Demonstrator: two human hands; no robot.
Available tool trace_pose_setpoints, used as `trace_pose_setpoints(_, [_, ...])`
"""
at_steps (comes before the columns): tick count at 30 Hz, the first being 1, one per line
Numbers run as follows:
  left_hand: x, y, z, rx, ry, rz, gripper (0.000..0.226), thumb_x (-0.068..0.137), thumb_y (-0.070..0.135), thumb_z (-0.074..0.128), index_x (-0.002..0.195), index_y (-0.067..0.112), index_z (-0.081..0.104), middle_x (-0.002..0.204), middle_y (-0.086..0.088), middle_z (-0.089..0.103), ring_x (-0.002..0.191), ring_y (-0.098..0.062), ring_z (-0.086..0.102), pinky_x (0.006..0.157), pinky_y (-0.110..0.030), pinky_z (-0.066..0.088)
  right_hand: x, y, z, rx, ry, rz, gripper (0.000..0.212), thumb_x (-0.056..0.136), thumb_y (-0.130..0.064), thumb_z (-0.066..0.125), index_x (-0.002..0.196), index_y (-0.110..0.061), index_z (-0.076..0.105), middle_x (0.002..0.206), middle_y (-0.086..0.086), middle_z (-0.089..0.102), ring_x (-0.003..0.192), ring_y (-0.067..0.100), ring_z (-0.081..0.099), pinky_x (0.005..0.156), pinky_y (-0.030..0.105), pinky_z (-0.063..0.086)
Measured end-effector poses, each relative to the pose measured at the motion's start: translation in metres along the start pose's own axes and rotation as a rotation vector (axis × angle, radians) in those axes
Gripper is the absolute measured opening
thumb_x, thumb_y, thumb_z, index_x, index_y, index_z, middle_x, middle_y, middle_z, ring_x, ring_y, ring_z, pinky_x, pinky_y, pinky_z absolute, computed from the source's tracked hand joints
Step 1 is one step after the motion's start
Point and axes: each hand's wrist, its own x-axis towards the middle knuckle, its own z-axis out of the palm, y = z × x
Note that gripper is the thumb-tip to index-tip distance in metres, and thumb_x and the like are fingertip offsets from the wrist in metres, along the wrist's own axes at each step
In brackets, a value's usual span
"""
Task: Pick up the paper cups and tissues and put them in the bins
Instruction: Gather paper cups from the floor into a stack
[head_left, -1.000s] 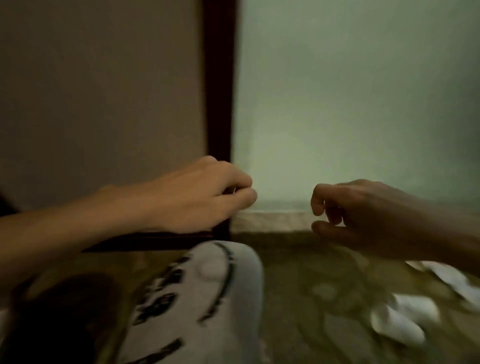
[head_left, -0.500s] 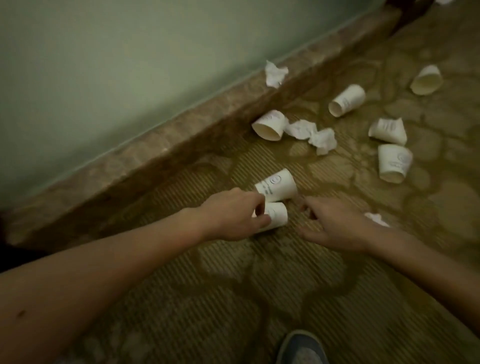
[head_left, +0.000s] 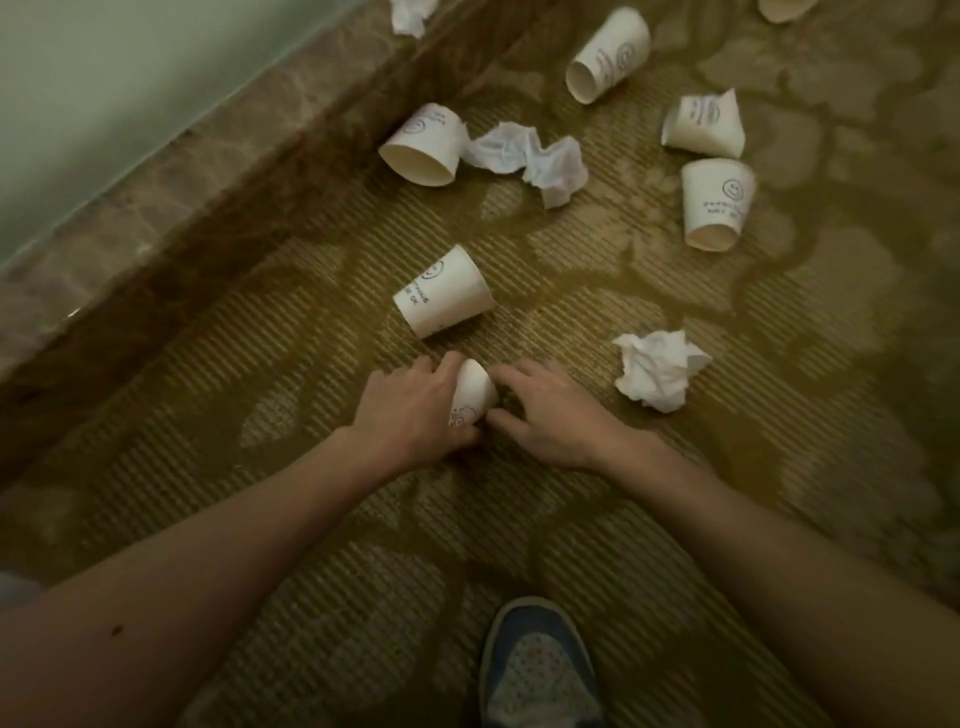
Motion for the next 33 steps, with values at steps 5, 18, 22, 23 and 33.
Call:
trace_pose_setpoints(5, [-0.005,0.009,0.019,-0.160,-0.067,-0.053,0.081,0.078,0.074,0.056,0.139,0.028,0.030,0.128,-0.005,0.055,0.109,-0.027,0.058,0.090,-0.044,0.046,-0.022,0.039,-0.018,-0.322,0.316,0.117,0.043,0.095,-0.044,0.048,0.135,-0.027,0.048,0.144,0.006,0.043,0.139,0.029,0.028,0.111,0.055,0.025])
trace_pose_setpoints(18, [-0.016,0.010,0.019,-0.452,-0.043,-0.056,0.080,0.074,0.070,0.067,0.136,0.026,0.042,0.121,-0.005,0.059,0.100,-0.024,0.059,0.087,-0.043,0.051,-0.052,0.103,-0.004,-0.183,0.350,0.195,0.034,0.097,-0.025,0.056,0.124,-0.003,0.058,0.126,0.019,0.051,0.116,0.033,0.043,0.099,0.042,0.036])
trace_pose_setpoints(22, [-0.020,0.009,0.016,-0.542,-0.044,-0.070,0.081,0.074,0.067,0.070,0.138,0.026,0.043,0.119,-0.002,0.061,0.099,-0.023,0.061,0.087,-0.042,0.053,-0.048,0.092,0.006,-0.004,0.367,0.149,0.015,0.101,-0.022,0.048,0.097,-0.011,0.057,0.093,0.001,0.052,0.088,0.019,0.049,0.079,0.032,0.030])
trace_pose_setpoints(23, [-0.021,0.008,0.016,-0.573,-0.045,-0.075,0.080,0.074,0.066,0.071,0.137,0.025,0.044,0.119,-0.001,0.061,0.098,-0.022,0.061,0.086,-0.042,0.053,-0.045,0.088,0.008,0.076,0.357,0.172,0.015,0.103,-0.024,0.045,0.092,-0.017,0.052,0.086,-0.006,0.050,0.079,0.013,0.047,0.070,0.030,0.027])
trace_pose_setpoints(33, [-0.032,-0.015,-0.019,-0.655,-0.031,-0.141,0.068,0.070,0.069,0.071,0.120,0.028,0.052,0.104,0.006,0.063,0.089,-0.013,0.062,0.075,-0.038,0.054,0.014,0.027,-0.009,0.317,0.408,0.191,0.044,0.105,-0.044,0.032,0.070,-0.024,0.049,0.065,-0.008,0.052,0.059,0.005,0.054,0.055,0.029,0.037])
